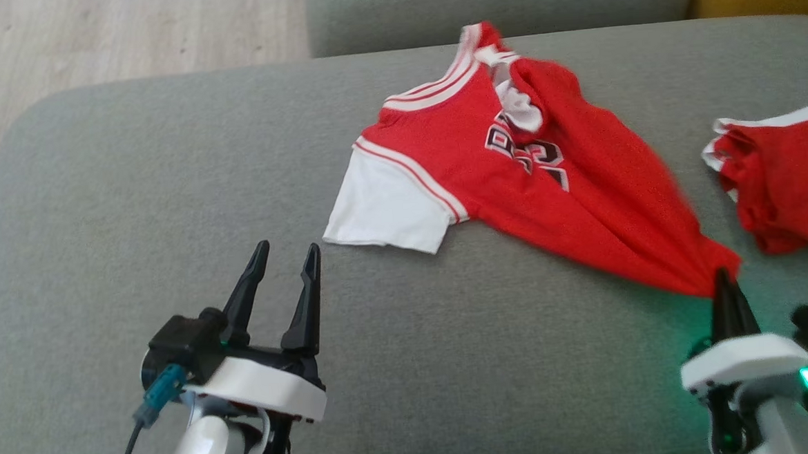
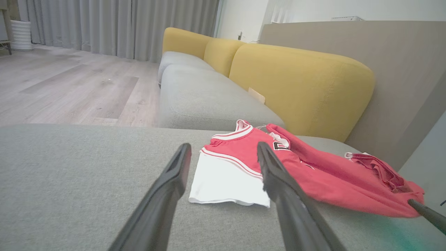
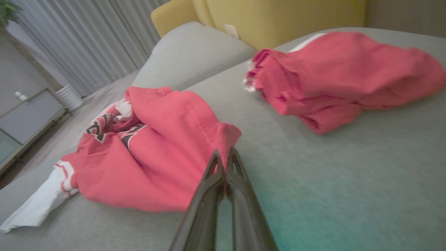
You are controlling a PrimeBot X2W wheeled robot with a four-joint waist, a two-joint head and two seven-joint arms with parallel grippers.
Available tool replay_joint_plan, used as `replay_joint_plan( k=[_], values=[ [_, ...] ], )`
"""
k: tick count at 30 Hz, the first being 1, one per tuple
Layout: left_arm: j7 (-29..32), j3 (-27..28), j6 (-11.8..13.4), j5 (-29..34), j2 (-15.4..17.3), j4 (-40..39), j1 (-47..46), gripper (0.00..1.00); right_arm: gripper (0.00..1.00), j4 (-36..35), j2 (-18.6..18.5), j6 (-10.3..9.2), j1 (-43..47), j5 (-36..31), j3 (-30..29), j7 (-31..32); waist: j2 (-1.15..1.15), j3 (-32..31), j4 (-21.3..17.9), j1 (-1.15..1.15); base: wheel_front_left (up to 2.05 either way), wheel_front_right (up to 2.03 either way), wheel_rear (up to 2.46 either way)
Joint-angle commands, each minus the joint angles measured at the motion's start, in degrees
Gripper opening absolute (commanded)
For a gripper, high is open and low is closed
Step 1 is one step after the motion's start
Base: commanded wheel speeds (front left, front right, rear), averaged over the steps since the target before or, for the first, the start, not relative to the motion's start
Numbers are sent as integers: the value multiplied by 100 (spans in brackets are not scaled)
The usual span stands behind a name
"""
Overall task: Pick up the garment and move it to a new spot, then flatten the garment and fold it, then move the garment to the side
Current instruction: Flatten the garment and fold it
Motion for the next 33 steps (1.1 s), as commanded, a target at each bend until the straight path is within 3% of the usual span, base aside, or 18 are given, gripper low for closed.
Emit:
replay_joint_plan(
  k=[1,5,6,7,13,20,25,33],
  values=[
    [-34,180,-13,3,14,-197,-162,100,0,-134,4,-5,-144,55,46,-87,0,-60,-115,0,0,0,0],
    [-34,219,-12,21,14,-189,-136,100,0,81,4,-5,-144,93,-144,-114,0,-93,-254,0,0,0,0],
    [-34,226,-17,26,14,-183,-134,100,43,116,4,-5,-170,65,-140,-122,0,-99,-282,0,0,0,0],
    [-34,229,-22,29,14,-175,-132,100,100,135,4,-5,-195,44,-123,-132,0,-107,-305,0,0,0,0],
    [-34,242,-15,12,14,-161,-107,100,100,-224,4,-5,-216,-211,317,-179,0,-201,-419,0,0,0,0],
    [-34,209,-1,-1,14,-183,-54,100,100,-1533,4,-5,196,-300,1036,-193,0,-338,-424,0,0,0,0],
    [-34,170,8,-11,14,-220,-46,100,100,-2125,4,-5,534,-420,1580,-194,0,-367,-221,0,0,0,0],
    [-34,35,10,-29,14,-229,-69,100,100,-2214,4,-5,378,-827,2167,57,0,-240,333,0,0,0,0]
  ],
)
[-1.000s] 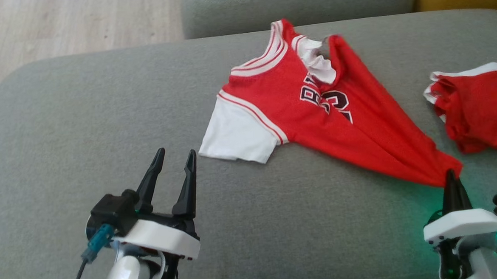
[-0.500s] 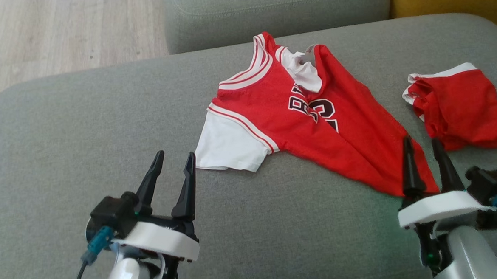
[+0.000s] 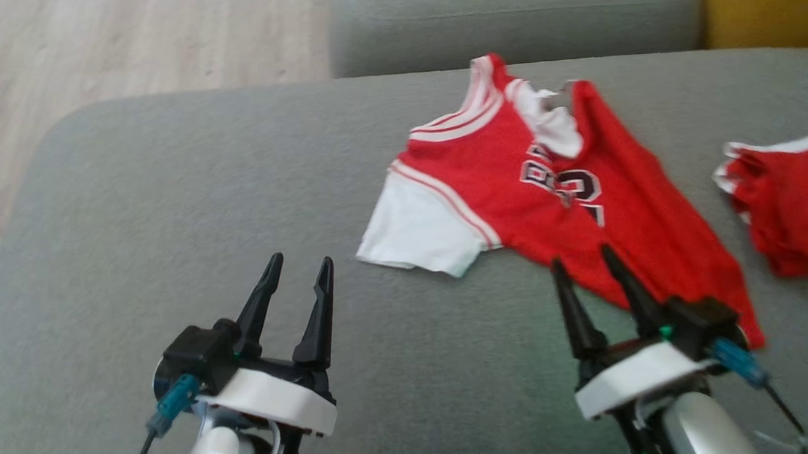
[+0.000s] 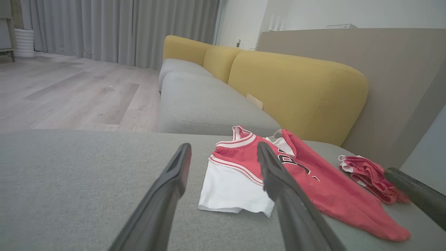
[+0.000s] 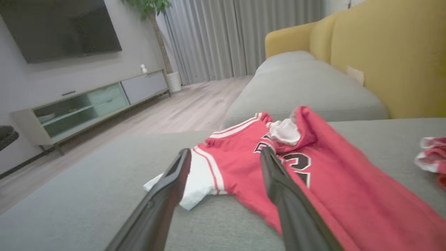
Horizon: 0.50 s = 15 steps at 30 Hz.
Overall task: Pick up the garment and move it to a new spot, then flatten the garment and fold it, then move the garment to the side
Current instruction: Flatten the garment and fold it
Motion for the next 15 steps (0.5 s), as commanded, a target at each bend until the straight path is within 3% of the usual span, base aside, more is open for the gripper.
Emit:
replay_joint_plan(
  k=[1,8,15],
  values=[
    [-34,147,9,-36,14,-210,-214,100,100,-157,-19,-5,-383,-83,240,90,0,101,296,0,0,0,0],
    [-34,-91,20,-125,14,-182,-323,100,100,514,-19,-5,-1127,-617,865,657,0,416,1071,0,0,0,0],
    [-34,-261,87,-282,14,-182,-477,100,100,1940,-187,-5,-2076,-940,1253,1117,0,692,1744,0,0,0,0]
  ],
)
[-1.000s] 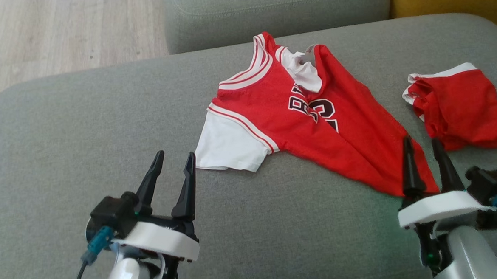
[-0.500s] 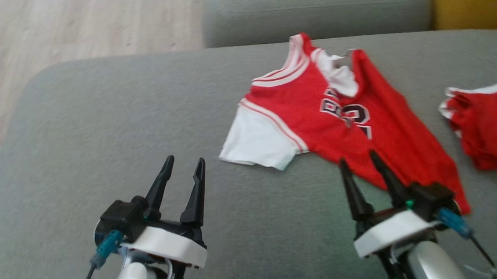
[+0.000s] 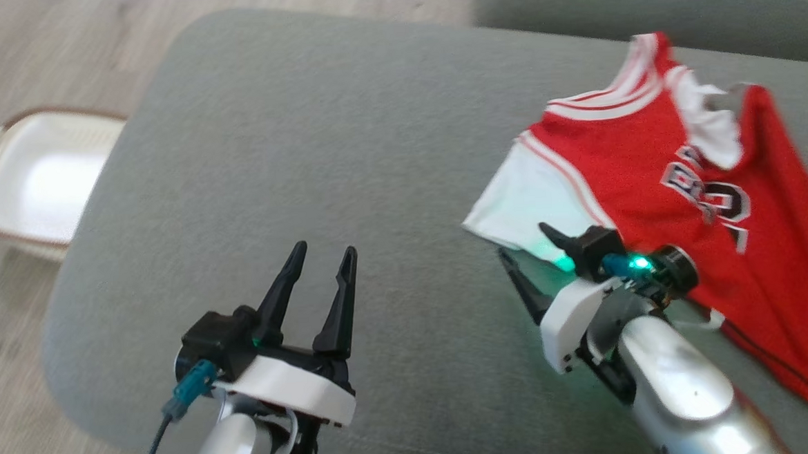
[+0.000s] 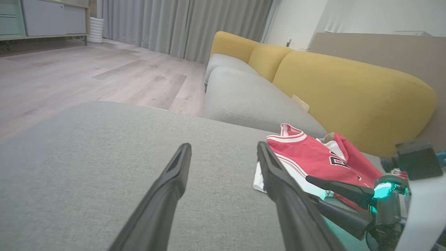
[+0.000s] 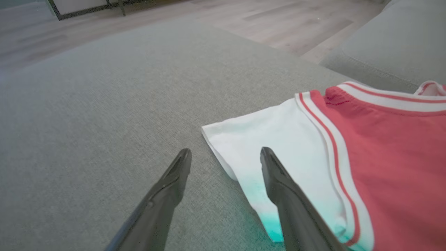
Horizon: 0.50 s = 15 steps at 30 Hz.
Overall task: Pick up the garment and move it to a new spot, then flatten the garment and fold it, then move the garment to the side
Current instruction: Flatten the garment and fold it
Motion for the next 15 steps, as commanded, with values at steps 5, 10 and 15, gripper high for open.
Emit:
replay_joint_plan(
  k=[5,10,15],
  values=[
    [-34,72,71,-110,14,-213,-341,100,100,812,-132,-5,-704,-301,183,61,0,322,560,0,0,0,0],
    [-34,92,101,-149,14,-230,-361,100,100,1472,-134,-5,-1047,-490,221,-48,0,369,638,0,0,0,0],
    [-34,62,130,-182,14,-259,-412,100,100,2119,-77,-5,-1377,-627,218,-136,0,442,639,0,0,0,0]
  ],
)
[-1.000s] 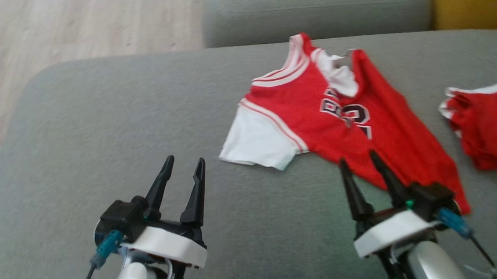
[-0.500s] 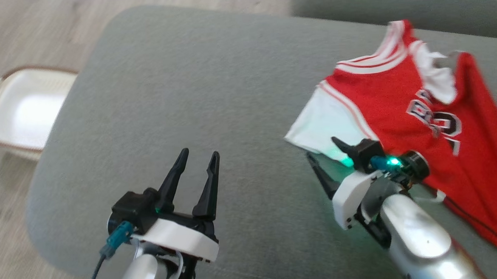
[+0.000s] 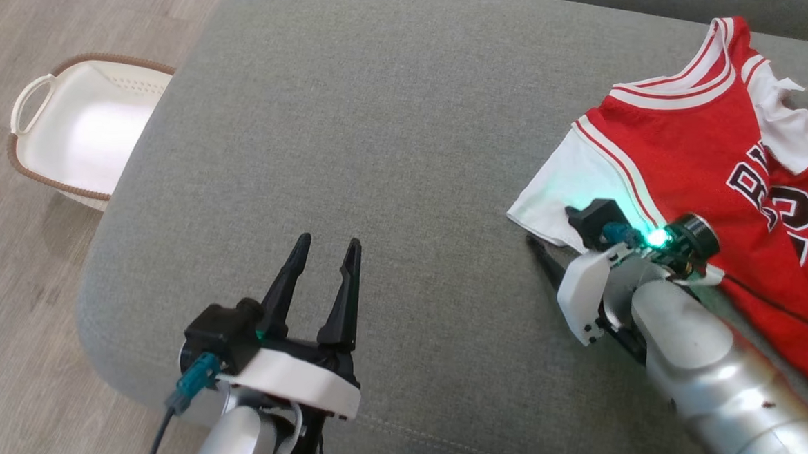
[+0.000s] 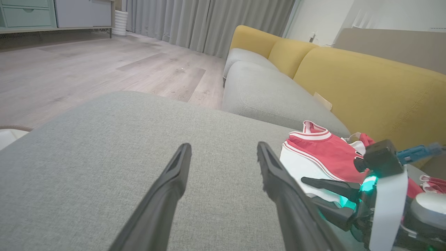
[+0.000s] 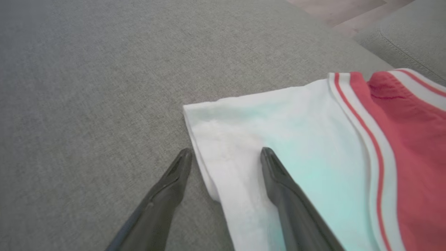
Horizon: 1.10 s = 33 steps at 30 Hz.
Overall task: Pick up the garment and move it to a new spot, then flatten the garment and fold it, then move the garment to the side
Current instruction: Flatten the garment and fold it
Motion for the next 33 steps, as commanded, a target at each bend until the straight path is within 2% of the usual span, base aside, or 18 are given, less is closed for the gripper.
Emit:
replay_joint_plan(
  k=[1,6,7,8,9,13,17,24,28,29,30,33],
  values=[
    [-34,172,35,-43,15,-244,-286,100,100,73,78,-5,-172,-66,64,-47,0,34,-15,0,0,0,0],
    [-34,107,24,-56,15,-234,-336,100,100,441,140,-5,-444,-147,-33,-202,0,105,-35,0,0,0,0],
    [-34,95,24,-58,15,-229,-346,100,36,508,155,-5,-492,-142,-72,-233,0,114,-34,0,0,0,0],
    [-34,95,24,-58,15,-229,-346,100,36,508,155,-5,-492,-142,-72,-233,0,114,-34,0,0,0,0],
    [-34,86,24,-60,15,-224,-356,100,0,568,173,-5,-533,-140,-90,-274,0,122,-30,0,0,0,0],
    [-34,89,24,-65,15,-208,-381,100,0,698,245,-5,-637,-193,58,-560,0,117,-22,0,0,0,0],
    [-34,123,23,-43,15,-170,-359,100,0,595,302,-5,-559,144,482,-903,0,42,-47,0,0,0,0],
    [-34,188,12,-12,15,-140,-300,100,0,-571,308,-5,-214,1532,2408,-981,0,-149,-254,0,0,0,0],
    [-34,245,9,21,15,-132,-263,100,0,-858,308,-5,-191,2119,3256,-849,0,-245,-453,0,0,0,0],
    [-34,262,6,32,15,-126,-252,100,7,-887,308,-5,-200,2230,3414,-835,0,-268,-508,0,0,0,0],
    [-34,281,5,40,15,-121,-241,100,100,-915,308,-5,-198,2360,3544,-835,0,-292,-564,0,0,0,0],
    [-34,348,-2,61,15,-101,-203,100,100,-977,308,-5,-207,2731,3851,-853,0,-383,-752,0,0,0,0]
  ],
)
